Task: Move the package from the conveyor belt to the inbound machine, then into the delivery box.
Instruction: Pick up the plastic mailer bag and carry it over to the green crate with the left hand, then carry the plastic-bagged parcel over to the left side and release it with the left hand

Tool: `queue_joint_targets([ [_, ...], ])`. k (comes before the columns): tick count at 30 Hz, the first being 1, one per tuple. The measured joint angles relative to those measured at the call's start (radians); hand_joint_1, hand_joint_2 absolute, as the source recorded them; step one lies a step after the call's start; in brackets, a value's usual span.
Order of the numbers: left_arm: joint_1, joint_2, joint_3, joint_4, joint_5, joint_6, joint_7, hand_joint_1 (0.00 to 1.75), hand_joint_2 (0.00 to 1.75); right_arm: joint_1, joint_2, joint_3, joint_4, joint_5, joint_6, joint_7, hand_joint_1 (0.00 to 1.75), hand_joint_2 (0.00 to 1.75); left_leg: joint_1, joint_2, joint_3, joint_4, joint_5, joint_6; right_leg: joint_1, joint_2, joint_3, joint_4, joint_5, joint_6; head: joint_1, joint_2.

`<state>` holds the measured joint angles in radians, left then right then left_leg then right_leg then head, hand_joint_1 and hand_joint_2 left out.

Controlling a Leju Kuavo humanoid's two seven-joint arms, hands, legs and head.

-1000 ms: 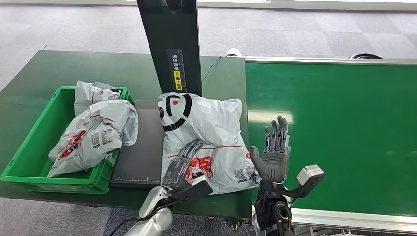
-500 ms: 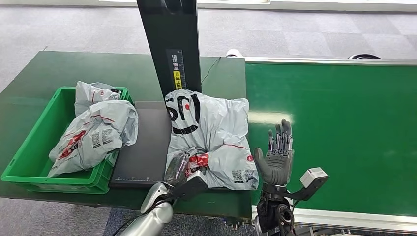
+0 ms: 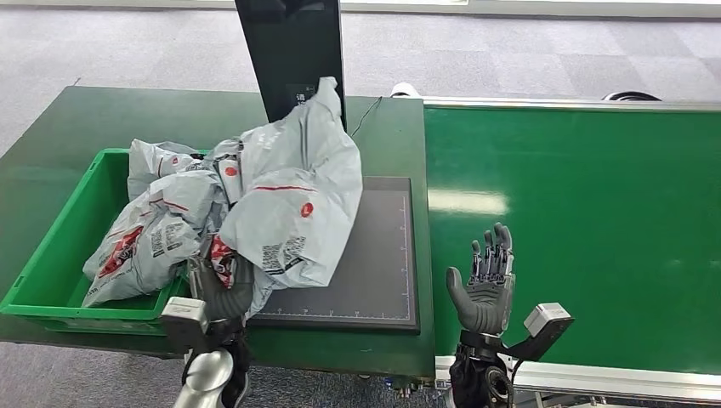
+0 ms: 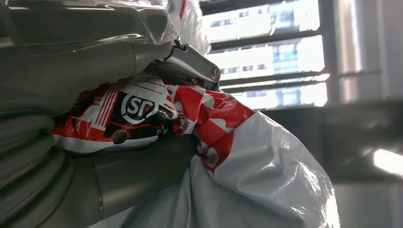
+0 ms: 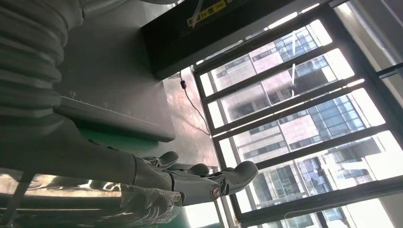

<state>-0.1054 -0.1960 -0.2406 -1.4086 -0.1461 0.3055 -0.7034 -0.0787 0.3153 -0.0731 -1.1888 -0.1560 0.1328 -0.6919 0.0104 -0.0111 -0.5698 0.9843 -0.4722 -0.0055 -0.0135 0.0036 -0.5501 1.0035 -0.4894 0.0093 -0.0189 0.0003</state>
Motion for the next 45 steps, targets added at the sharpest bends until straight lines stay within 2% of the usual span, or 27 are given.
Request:
queue_joint_targets([
  [2,0.035,0.013,0.01,-0.107,0.062,-0.052,0.0,1.75,1.75,0.003,-0.001,-0.004,-0.002,0.0,0.0,0.0,0.0,1.75,0.0,0.0,0.0,0.0,0.0,0.0,0.0,0.0,0.0,0.0,0.0,0.0,0.0,0.0],
  [4,0.065,0.022,0.026,-0.193,0.118,-0.154,0.0,1.75,1.75,0.004,-0.003,-0.008,-0.003,0.001,0.0,0.0,0.0,1.75,0.0,0.0,0.0,0.0,0.0,0.0,0.0,0.0,0.0,0.0,0.0,0.0,0.0,0.0],
  [6,0.093,0.024,0.05,-0.259,0.178,-0.322,0.0,1.75,1.75,0.004,-0.003,-0.012,-0.002,0.004,0.006,0.002,0.0,1.75,0.0,0.0,-0.001,0.0,0.0,0.0,0.0,0.0,0.0,0.0,0.0,0.0,0.0,0.0],
  [9,0.131,0.008,0.113,-0.345,0.286,-0.638,0.0,1.75,1.75,0.002,-0.005,-0.019,0.004,0.012,0.026,0.009,0.0,1.75,0.0,0.0,-0.001,0.0,0.0,0.0,0.0,0.0,0.0,0.0,0.0,0.0,0.0,0.0],
  [11,0.152,-0.01,0.163,-0.392,0.351,-0.772,0.0,1.75,1.75,0.0,-0.007,-0.025,0.009,0.019,0.037,0.011,0.0,1.75,0.0,0.0,-0.001,0.0,0.0,0.0,0.0,0.0,0.0,0.0,0.0,0.0,0.0,0.0],
  [13,0.166,-0.02,0.212,-0.425,0.424,-0.83,0.008,1.75,1.75,-0.002,-0.007,-0.032,0.015,0.026,0.045,0.012,0.0,1.75,0.0,0.0,0.0,0.0,0.0,0.0,0.0,0.0,0.0,0.0,0.0,0.0,0.0,0.0],
  [16,0.167,-0.024,0.291,-0.447,0.59,-0.858,0.066,1.75,1.75,-0.006,-0.007,-0.045,0.023,0.037,0.055,0.017,0.0,1.75,0.0,0.0,0.0,0.0,0.0,0.0,0.0,0.0,0.0,0.0,0.0,0.0,0.0,0.0],
  [19,0.152,-0.026,0.385,-0.452,0.755,-0.869,0.14,1.75,1.75,-0.009,-0.007,-0.054,0.032,0.045,0.06,0.018,0.0,1.75,0.001,0.0,0.0,0.0,0.0,0.0,0.001,0.0,0.0,0.0,0.0,0.0,0.0,0.0],
  [23,0.114,-0.029,0.514,-0.45,0.842,-0.828,0.193,1.74,1.75,-0.011,-0.008,-0.061,0.048,0.048,0.065,0.014,0.0,1.75,0.001,0.0,0.0,0.0,0.0,0.0,0.001,0.0,0.0,0.0,0.0,0.0,0.0,0.0],
  [26,0.058,-0.024,0.623,-0.425,0.797,-0.704,0.187,1.71,1.75,-0.015,-0.008,-0.065,0.058,0.052,0.066,0.012,0.0,1.75,0.001,0.0,0.0,0.0,0.0,0.0,0.001,0.0,0.0,0.0,0.0,0.0,0.0,0.0],
  [29,0.004,-0.001,0.717,-0.365,0.668,-0.563,0.124,1.69,1.75,-0.017,-0.007,-0.066,0.065,0.054,0.065,0.011,0.0,1.75,0.001,0.0,0.0,0.0,0.0,0.0,0.001,0.0,0.0,0.0,0.0,0.0,0.0,0.0],
  [31,-0.02,0.018,0.756,-0.322,0.579,-0.502,0.085,1.71,1.75,-0.019,-0.007,-0.066,0.069,0.054,0.063,0.011,0.0,1.75,0.001,0.0,0.0,0.0,0.0,-0.001,0.001,0.0,0.0,0.0,0.0,0.0,0.0,0.0],
  [35,-0.045,0.049,0.781,-0.234,0.395,-0.402,0.037,1.74,1.75,-0.026,-0.007,-0.066,0.076,0.053,0.052,0.011,0.0,1.75,0.001,0.0,0.0,0.0,0.0,-0.001,0.001,0.0,0.0,0.0,0.0,0.0,0.0,0.0],
  [40,-0.056,0.067,0.749,-0.129,0.162,-0.271,0.018,1.74,1.75,-0.025,-0.007,-0.066,0.078,0.043,0.046,0.01,0.0,1.75,0.0,0.0,0.0,0.0,0.0,0.0,0.0,0.0,0.0,0.0,0.0,0.0,0.0,0.0],
  [45,-0.058,0.083,0.689,-0.039,0.065,-0.237,0.038,1.71,1.75,-0.02,-0.004,-0.066,0.077,0.038,0.043,0.012,0.0,1.75,0.0,0.0,0.0,0.0,0.0,0.0,0.0,0.0,-0.001,0.0,0.0,0.0,0.0,0.0],
])
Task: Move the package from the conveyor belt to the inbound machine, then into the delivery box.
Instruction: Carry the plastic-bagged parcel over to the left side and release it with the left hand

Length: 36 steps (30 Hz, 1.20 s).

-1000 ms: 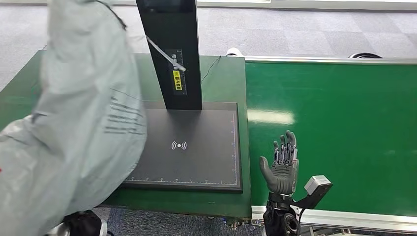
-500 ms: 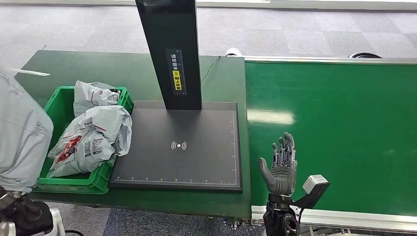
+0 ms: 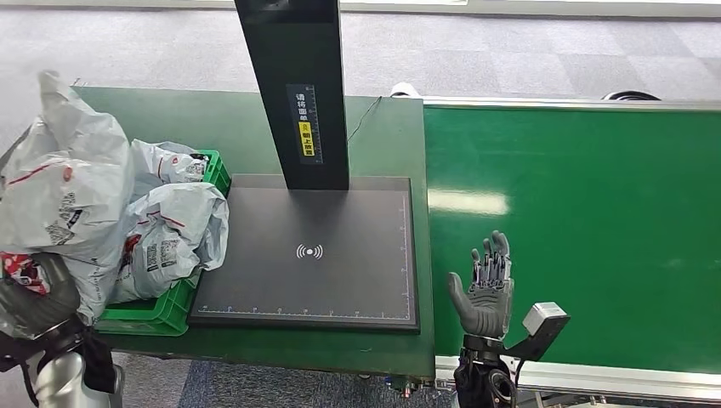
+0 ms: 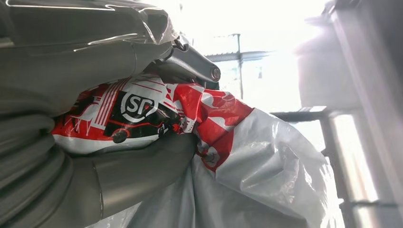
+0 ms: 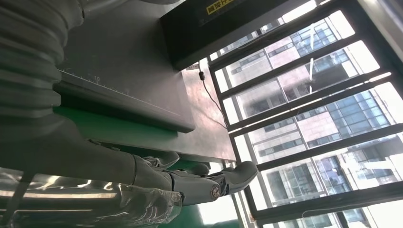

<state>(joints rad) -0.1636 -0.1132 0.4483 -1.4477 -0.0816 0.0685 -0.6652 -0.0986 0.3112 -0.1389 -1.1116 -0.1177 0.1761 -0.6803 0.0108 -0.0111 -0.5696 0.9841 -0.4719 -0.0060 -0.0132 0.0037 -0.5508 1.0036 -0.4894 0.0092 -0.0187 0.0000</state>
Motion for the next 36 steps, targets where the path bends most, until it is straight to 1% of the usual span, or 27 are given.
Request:
queue_joint_targets([
  [2,-0.006,0.006,-0.025,0.034,-0.038,0.007,0.022,1.69,1.75,0.001,0.001,0.0,0.0,-0.001,-0.001,0.002,0.0,1.75,0.0,0.0,0.0,0.0,0.0,0.0,0.0,0.0,0.0,0.0,0.0,0.0,0.0,0.0],
  [3,-0.012,0.009,-0.037,0.052,-0.057,0.011,0.033,1.61,1.75,0.001,0.002,0.0,-0.001,-0.002,-0.001,0.005,0.0,1.75,0.0,0.0,0.0,0.0,0.0,0.0,0.0,0.0,0.0,0.0,0.0,0.0,0.0,0.0],
  [4,-0.019,0.012,-0.048,0.071,-0.075,0.015,0.042,1.27,1.75,0.002,0.003,0.0,-0.001,-0.002,-0.001,0.007,0.0,1.75,0.0,0.0,0.0,0.0,0.0,0.0,0.0,0.0,0.0,0.0,0.0,0.0,0.0,0.0],
  [6,-0.038,0.017,-0.066,0.111,-0.105,0.024,0.057,0.44,1.75,0.004,0.005,0.0,-0.002,-0.005,-0.001,0.014,0.0,1.75,0.0,0.0,0.0,0.0,0.0,0.0,0.0,0.0,0.001,0.0,0.0,0.0,0.0,0.0],
  [7,-0.049,0.02,-0.074,0.131,-0.116,0.027,0.063,0.09,1.75,0.005,0.006,0.0,-0.003,-0.006,0.0,0.017,0.0,1.75,0.0,0.0,0.0,0.0,0.0,0.0,0.0,0.0,0.001,0.0,0.0,0.0,0.0,0.0],
  [8,-0.059,0.023,-0.08,0.15,-0.124,0.031,0.068,0.0,1.75,0.007,0.008,0.0,-0.004,-0.007,0.0,0.02,0.0,1.75,0.0,0.0,0.0,0.0,0.0,0.0,0.0,0.0,0.001,0.0,0.0,0.0,0.0,0.0],
  [13,-0.093,0.03,-0.098,0.214,-0.139,0.042,0.073,0.0,1.75,0.013,0.012,0.0,-0.012,-0.009,0.002,0.026,0.0,1.75,0.0,0.0,0.0,0.0,0.001,0.0,0.0,0.0,0.001,0.0,0.0,0.0,0.0,0.0],
  [19,-0.079,0.028,-0.104,0.203,-0.129,0.067,0.068,0.0,1.75,0.034,0.012,-0.001,-0.04,-0.014,0.012,0.035,0.0,1.75,0.0,0.0,0.0,0.0,0.0,0.0,0.0,0.0,0.001,0.0,0.0,0.0,0.0,0.0],
  [28,-0.011,0.011,-0.106,0.107,-0.09,0.077,0.05,0.0,1.75,0.047,0.014,-0.009,-0.054,-0.018,0.027,0.039,0.0,1.75,0.0,0.0,0.0,0.0,0.0,0.0,0.0,0.0,0.0,0.0,0.0,0.0,0.0,0.0],
  [33,0.044,-0.017,-0.124,0.011,-0.046,0.066,0.011,0.0,1.75,0.047,0.014,-0.013,-0.054,-0.018,0.029,0.04,0.0,1.75,0.0,0.0,0.0,0.0,0.0,0.0,0.0,0.0,0.0,0.0,0.0,0.0,0.0,0.0],
  [36,0.083,-0.039,-0.148,-0.064,-0.019,0.067,-0.016,0.0,1.75,0.048,0.014,-0.014,-0.054,-0.017,0.029,0.04,0.0,1.75,0.0,0.0,0.0,0.0,0.0,0.0,0.0,0.0,0.0,0.0,0.0,0.0,0.0,0.0],
])
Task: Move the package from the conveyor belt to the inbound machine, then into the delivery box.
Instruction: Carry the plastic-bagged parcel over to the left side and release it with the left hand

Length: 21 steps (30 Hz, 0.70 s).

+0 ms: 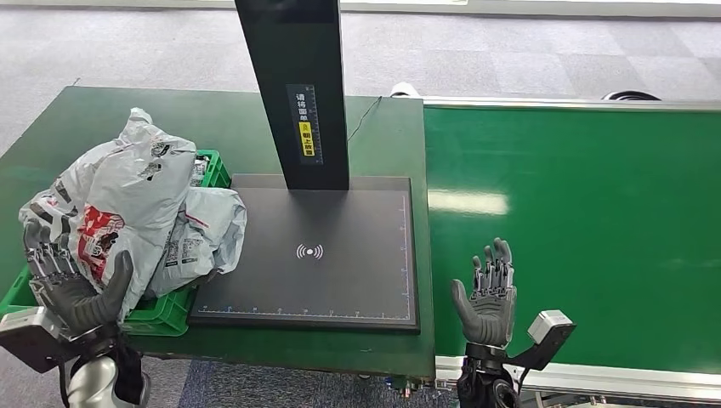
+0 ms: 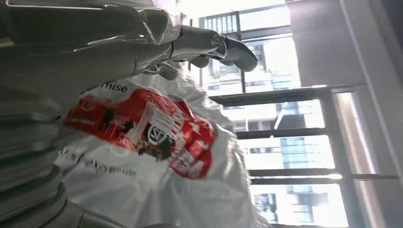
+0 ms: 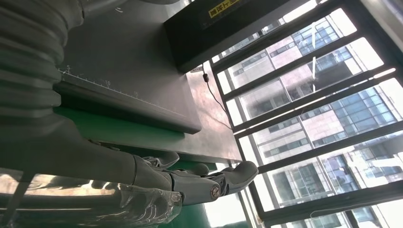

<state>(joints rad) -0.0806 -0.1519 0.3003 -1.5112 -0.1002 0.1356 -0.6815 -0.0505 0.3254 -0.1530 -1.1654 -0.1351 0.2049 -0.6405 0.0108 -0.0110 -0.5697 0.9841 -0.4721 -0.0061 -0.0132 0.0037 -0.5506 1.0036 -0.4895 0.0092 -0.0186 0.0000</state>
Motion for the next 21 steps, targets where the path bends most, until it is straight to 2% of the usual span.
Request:
queue_joint_targets([
  [7,0.077,-0.032,-0.096,-0.154,-0.014,0.063,-0.022,0.0,1.75,0.008,0.0,-0.001,0.0,-0.001,0.0,0.0,0.0,1.75,0.0,0.0,0.0,0.0,0.0,0.0,0.0,0.0,0.0,0.0,0.0,0.0,0.0,0.0],
  [14,0.125,-0.032,-0.223,-0.26,-0.034,0.132,-0.022,0.0,1.75,0.012,0.0,-0.001,-0.003,-0.003,-0.004,0.0,0.0,1.75,0.0,0.0,0.0,0.0,0.0,0.0,0.0,0.0,0.0,0.0,0.0,0.0,0.0,0.0],
  [16,0.143,-0.027,-0.269,-0.283,-0.052,0.119,-0.022,0.0,1.75,0.016,0.0,-0.002,-0.009,-0.002,-0.005,0.0,0.0,1.75,0.0,0.0,0.0,0.0,0.0,0.0,0.0,0.0,0.0,0.0,0.0,0.0,0.0,0.0],
  [21,0.163,-0.016,-0.399,-0.264,-0.16,0.011,0.01,0.0,1.75,0.022,0.001,0.008,-0.029,0.049,0.011,-0.004,0.0,1.75,0.0,0.0,0.0,0.0,0.0,0.0,0.0,0.0,0.0,0.0,0.0,0.0,0.0,0.0],
])
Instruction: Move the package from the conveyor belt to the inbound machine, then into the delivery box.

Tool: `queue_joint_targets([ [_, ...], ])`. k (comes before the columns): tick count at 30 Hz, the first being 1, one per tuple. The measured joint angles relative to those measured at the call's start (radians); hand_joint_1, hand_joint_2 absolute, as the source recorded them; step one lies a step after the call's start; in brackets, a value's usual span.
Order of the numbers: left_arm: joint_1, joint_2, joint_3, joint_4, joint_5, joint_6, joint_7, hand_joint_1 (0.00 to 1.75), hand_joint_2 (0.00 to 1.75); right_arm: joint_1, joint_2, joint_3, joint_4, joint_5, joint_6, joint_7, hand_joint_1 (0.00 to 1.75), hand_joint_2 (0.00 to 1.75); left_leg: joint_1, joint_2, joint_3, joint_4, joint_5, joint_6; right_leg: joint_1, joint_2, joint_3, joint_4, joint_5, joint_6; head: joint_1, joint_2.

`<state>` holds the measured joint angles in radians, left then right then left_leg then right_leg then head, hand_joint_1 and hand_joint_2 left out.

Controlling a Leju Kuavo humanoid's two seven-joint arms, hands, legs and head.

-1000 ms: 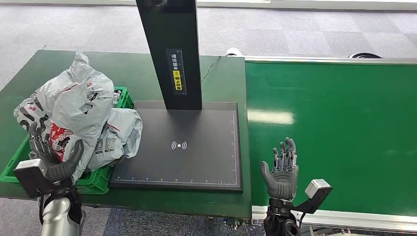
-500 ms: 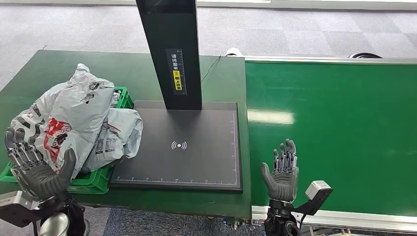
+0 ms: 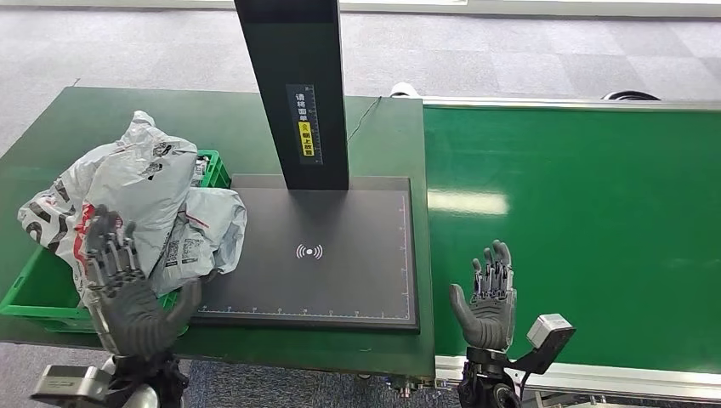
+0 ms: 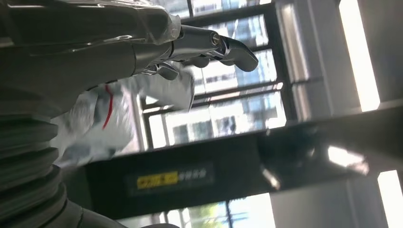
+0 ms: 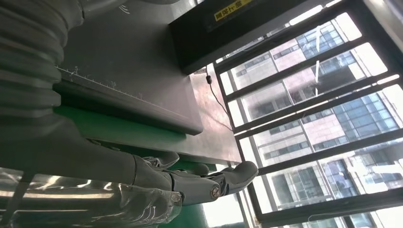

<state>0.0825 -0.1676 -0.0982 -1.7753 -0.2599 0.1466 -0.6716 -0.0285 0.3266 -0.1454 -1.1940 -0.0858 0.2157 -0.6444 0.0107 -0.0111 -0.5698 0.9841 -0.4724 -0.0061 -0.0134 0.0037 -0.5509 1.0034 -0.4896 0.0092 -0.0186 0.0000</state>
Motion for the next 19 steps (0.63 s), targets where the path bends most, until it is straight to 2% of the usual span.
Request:
queue_joint_targets([
  [5,-0.012,-0.011,-0.075,0.123,-0.135,-0.086,0.089,0.0,1.75,0.005,0.006,0.049,-0.025,0.162,-0.041,-0.003,0.0,1.75,0.0,0.0,0.001,0.0,0.0,0.0,0.0,0.0,0.0,0.0,0.0,0.0,0.0,0.0],
  [8,-0.019,-0.033,-0.098,0.209,-0.163,-0.137,0.102,0.0,1.75,0.009,0.011,0.085,-0.036,0.244,-0.091,0.003,0.0,1.75,0.0,0.0,0.001,0.0,0.0,0.0,0.0,0.0,0.0,0.0,0.0,0.0,0.0,0.0],
  [11,-0.021,-0.055,-0.116,0.284,-0.168,-0.177,0.102,0.0,1.75,0.015,0.012,0.11,-0.039,0.269,-0.114,0.006,0.0,1.75,0.0,0.0,0.0,0.0,0.0,0.0,0.0,0.0,0.0,0.0,0.0,0.0,0.0,0.0],
  [15,-0.019,-0.073,-0.123,0.352,-0.174,-0.198,0.103,0.0,1.75,0.023,0.012,0.122,-0.034,0.272,-0.12,-0.001,0.0,0.0,0.0,0.0,0.0,0.0,-0.001,0.0,0.0,0.001,0.0,0.0,0.0,0.0,0.0,0.0],
  [19,-0.018,-0.082,-0.12,0.39,-0.183,-0.208,0.111,0.0,1.75,0.022,0.011,0.127,-0.016,0.282,-0.119,-0.015,0.0,0.0,0.0,0.0,0.0,0.0,-0.001,0.0,0.0,0.001,0.0,0.0,0.0,0.0,0.0,0.0],
])
